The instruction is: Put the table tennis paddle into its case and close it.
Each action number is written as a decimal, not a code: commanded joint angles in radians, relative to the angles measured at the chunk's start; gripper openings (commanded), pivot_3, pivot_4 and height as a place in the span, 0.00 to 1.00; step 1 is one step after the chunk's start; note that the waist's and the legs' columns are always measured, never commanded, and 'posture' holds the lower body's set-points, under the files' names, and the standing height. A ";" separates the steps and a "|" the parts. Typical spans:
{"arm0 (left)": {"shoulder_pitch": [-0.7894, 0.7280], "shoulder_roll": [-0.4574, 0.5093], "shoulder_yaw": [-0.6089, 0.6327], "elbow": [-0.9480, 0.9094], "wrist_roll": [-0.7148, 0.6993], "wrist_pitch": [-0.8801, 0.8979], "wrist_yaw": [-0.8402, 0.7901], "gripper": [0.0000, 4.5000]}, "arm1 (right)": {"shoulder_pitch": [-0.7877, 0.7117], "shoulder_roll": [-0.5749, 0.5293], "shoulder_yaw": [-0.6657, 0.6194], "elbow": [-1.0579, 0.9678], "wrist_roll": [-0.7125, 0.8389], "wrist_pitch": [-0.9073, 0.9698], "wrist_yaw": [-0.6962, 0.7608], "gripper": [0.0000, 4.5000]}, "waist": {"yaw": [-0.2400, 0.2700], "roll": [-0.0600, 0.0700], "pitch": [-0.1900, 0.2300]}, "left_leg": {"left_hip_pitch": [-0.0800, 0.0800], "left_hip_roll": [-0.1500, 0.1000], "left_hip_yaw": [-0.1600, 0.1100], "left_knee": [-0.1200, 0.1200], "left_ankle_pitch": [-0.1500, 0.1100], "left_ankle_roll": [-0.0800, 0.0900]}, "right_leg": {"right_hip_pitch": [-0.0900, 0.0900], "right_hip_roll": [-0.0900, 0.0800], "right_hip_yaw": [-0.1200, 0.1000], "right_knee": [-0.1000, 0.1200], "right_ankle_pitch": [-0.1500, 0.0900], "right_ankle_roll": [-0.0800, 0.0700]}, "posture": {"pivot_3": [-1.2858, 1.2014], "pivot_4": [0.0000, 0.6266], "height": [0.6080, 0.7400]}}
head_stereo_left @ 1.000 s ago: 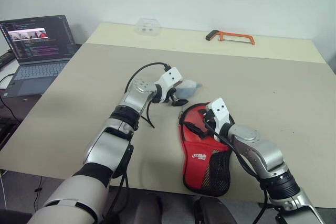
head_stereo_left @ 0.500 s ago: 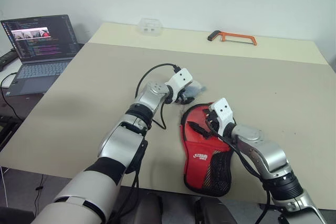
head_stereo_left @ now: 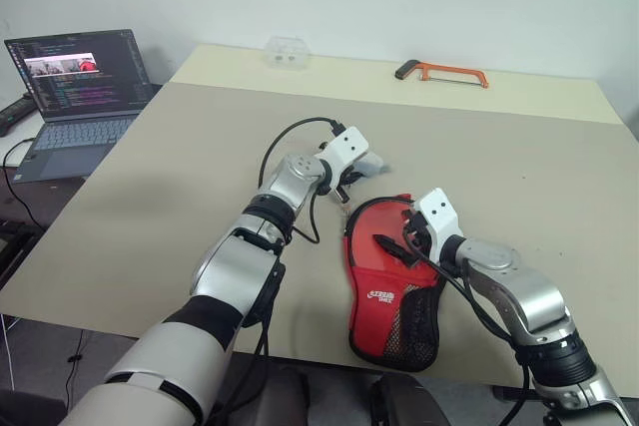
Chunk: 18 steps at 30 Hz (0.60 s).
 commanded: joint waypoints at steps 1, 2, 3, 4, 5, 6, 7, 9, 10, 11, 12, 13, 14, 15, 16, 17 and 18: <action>-0.059 -0.021 0.018 0.005 0.004 -0.011 0.021 0.14 | 0.023 -0.010 0.031 0.025 -0.008 0.062 0.015 1.00 | 0.001 0.000 0.000 | 0.000 0.000 0.000 0.000 0.000 0.000 | 0.000 0.000 -0.001 0.000 0.000 0.000 | 0.52 0.24 1.00; -0.067 -0.027 0.016 0.010 0.009 -0.016 0.024 0.14 | 0.023 -0.009 0.037 0.026 -0.012 0.062 0.017 1.00 | 0.001 0.000 0.000 | 0.000 0.000 0.000 0.000 0.000 0.000 | 0.001 0.000 -0.001 0.000 0.000 0.000 | 0.52 0.24 1.00; -0.076 -0.034 0.013 0.018 0.014 -0.021 0.031 0.13 | 0.022 -0.010 0.045 0.027 -0.018 0.058 0.019 1.00 | 0.001 0.000 0.000 | 0.000 0.000 0.000 0.000 0.000 0.000 | 0.001 0.000 -0.001 0.000 0.000 0.000 | 0.52 0.24 1.00; -0.082 -0.038 0.011 0.024 0.018 -0.024 0.035 0.13 | 0.020 -0.010 0.051 0.028 -0.023 0.056 0.020 1.00 | 0.001 0.000 0.000 | 0.000 0.000 0.000 0.000 0.000 0.000 | 0.001 0.000 -0.001 0.000 0.000 0.000 | 0.52 0.24 1.00; -0.089 -0.045 0.010 0.032 0.022 -0.026 0.043 0.13 | 0.018 -0.011 0.059 0.029 -0.028 0.054 0.023 1.00 | 0.000 0.000 0.000 | 0.000 0.000 0.000 0.000 0.000 0.000 | 0.001 0.000 -0.001 -0.001 0.000 0.000 | 0.52 0.24 1.00; -0.099 -0.055 0.005 0.043 0.032 -0.031 0.059 0.13 | 0.017 -0.008 0.066 0.028 -0.029 0.054 0.025 1.00 | 0.000 0.000 0.000 | 0.000 0.000 0.000 0.000 0.000 0.000 | 0.001 0.000 -0.001 -0.001 0.000 0.000 | 0.52 0.24 1.00; -0.108 -0.062 0.001 0.052 0.042 -0.037 0.074 0.13 | 0.015 -0.005 0.071 0.027 -0.029 0.055 0.028 1.00 | -0.001 0.000 0.000 | 0.000 0.000 0.000 0.000 0.000 0.000 | 0.001 0.000 -0.001 -0.001 0.000 0.000 | 0.52 0.24 1.00; -0.125 -0.072 0.003 0.067 0.053 -0.044 0.100 0.13 | 0.008 -0.003 0.086 0.027 -0.035 0.054 0.032 1.00 | -0.002 0.000 0.000 | 0.000 0.000 0.000 0.000 0.000 0.000 | 0.001 0.000 -0.001 -0.001 0.000 0.000 | 0.52 0.24 1.00; -0.134 -0.076 0.005 0.073 0.059 -0.046 0.115 0.13 | 0.002 -0.005 0.098 0.028 -0.042 0.052 0.036 1.00 | -0.004 0.000 0.000 | 0.000 0.000 0.000 0.000 0.000 0.000 | 0.001 0.000 -0.001 -0.001 0.000 0.000 | 0.52 0.24 1.00; -0.147 -0.085 0.000 0.080 0.074 -0.052 0.142 0.13 | -0.003 -0.010 0.109 0.028 -0.048 0.053 0.042 1.00 | -0.006 0.000 0.000 | 0.000 0.000 0.000 0.000 0.000 0.000 | 0.001 0.000 -0.001 -0.001 0.000 0.000 | 0.52 0.24 1.00; -0.159 -0.095 -0.010 0.088 0.093 -0.062 0.176 0.13 | -0.007 -0.013 0.117 0.026 -0.051 0.054 0.049 1.00 | -0.008 0.000 0.000 | 0.000 0.000 0.000 0.000 0.000 0.000 | 0.001 0.000 -0.001 -0.001 0.000 0.000 | 0.52 0.24 1.00; -0.166 -0.101 -0.015 0.094 0.107 -0.070 0.197 0.13 | -0.010 -0.012 0.122 0.025 -0.053 0.056 0.052 1.00 | -0.009 0.000 0.000 | 0.000 0.000 0.000 0.000 0.000 0.000 | 0.001 0.000 -0.001 0.000 0.000 0.000 | 0.52 0.24 1.00; -0.175 -0.111 -0.031 0.100 0.133 -0.088 0.229 0.13 | -0.011 -0.015 0.126 0.021 -0.055 0.058 0.058 1.00 | -0.009 0.000 0.000 | 0.000 0.000 -0.001 0.000 0.000 0.000 | 0.001 0.000 -0.001 -0.001 0.000 0.000 | 0.52 0.24 1.00; -0.182 -0.120 -0.046 0.104 0.157 -0.106 0.254 0.13 | -0.012 -0.017 0.128 0.017 -0.056 0.060 0.062 1.00 | -0.010 0.000 0.000 | 0.000 0.000 0.000 0.000 0.000 0.000 | 0.001 0.000 -0.001 -0.001 0.000 0.000 | 0.52 0.24 1.00; -0.190 -0.131 -0.061 0.107 0.180 -0.125 0.281 0.13 | -0.010 -0.019 0.130 0.013 -0.056 0.064 0.066 1.00 | -0.010 0.000 0.000 | 0.000 -0.001 0.000 0.000 0.000 0.000 | 0.001 0.000 -0.001 -0.001 0.000 0.000 | 0.52 0.24 1.00; -0.198 -0.142 -0.073 0.110 0.199 -0.140 0.308 0.13 | -0.008 -0.022 0.133 0.008 -0.056 0.067 0.070 1.00 | -0.010 0.000 0.000 | 0.000 -0.001 0.000 0.000 0.000 0.000 | 0.001 0.000 -0.001 -0.001 0.000 0.000 | 0.52 0.24 1.00; -0.202 -0.148 -0.077 0.113 0.210 -0.149 0.324 0.13 | -0.007 -0.024 0.135 0.004 -0.057 0.070 0.072 1.00 | -0.010 0.000 0.000 | 0.000 -0.001 0.000 0.000 0.000 0.000 | 0.001 0.000 -0.001 -0.001 0.000 0.000 | 0.52 0.24 1.00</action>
